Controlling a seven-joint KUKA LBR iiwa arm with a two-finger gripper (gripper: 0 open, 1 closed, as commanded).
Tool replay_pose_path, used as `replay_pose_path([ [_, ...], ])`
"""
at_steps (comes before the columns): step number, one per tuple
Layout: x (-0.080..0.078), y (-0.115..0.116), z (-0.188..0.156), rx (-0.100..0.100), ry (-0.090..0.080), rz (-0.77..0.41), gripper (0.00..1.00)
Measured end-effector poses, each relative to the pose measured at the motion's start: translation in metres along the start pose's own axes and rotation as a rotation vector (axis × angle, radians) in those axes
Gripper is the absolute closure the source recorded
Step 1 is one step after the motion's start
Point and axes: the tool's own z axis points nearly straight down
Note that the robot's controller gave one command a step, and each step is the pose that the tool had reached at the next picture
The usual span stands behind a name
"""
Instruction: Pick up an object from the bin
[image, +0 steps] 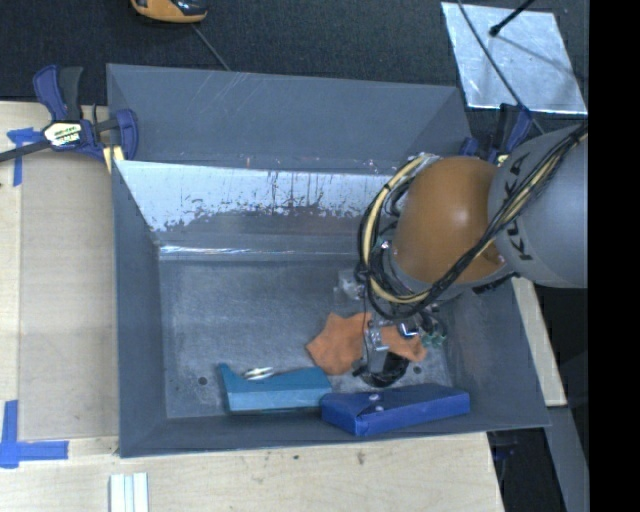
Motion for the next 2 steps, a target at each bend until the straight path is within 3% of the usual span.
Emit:
replay_pose_path([
  [1, 0.001, -0.0097, 0.0526, 0.002, -0.008, 0.022, 1.0],
  [2, 0.001, -0.0097, 0.0526, 0.002, -0.008, 0.022, 1.0],
])
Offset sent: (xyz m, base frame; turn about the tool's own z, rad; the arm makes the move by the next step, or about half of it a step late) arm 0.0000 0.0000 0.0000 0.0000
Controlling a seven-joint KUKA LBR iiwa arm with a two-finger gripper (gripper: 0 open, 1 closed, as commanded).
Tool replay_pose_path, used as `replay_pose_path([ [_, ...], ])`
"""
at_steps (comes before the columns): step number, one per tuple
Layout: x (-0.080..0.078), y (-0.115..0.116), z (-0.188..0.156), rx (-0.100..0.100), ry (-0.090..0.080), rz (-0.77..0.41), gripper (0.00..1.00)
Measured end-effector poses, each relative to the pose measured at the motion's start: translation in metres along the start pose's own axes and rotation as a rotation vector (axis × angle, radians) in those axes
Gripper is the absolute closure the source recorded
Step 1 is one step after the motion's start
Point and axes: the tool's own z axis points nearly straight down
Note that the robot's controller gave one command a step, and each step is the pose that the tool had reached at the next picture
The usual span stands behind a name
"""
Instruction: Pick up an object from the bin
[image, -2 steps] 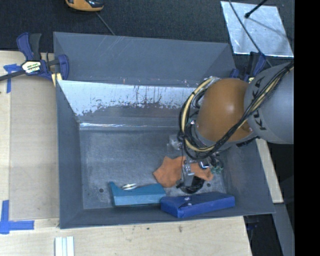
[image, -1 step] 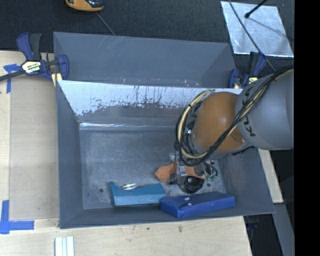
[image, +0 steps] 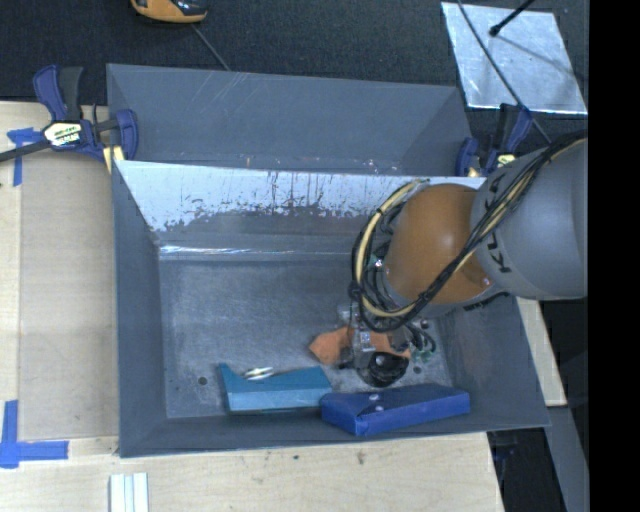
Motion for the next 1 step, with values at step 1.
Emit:
replay_pose_path([
  [1, 0.0044, 0.0, -0.1648, 0.0, -0.003, 0.047, 1.0],
])
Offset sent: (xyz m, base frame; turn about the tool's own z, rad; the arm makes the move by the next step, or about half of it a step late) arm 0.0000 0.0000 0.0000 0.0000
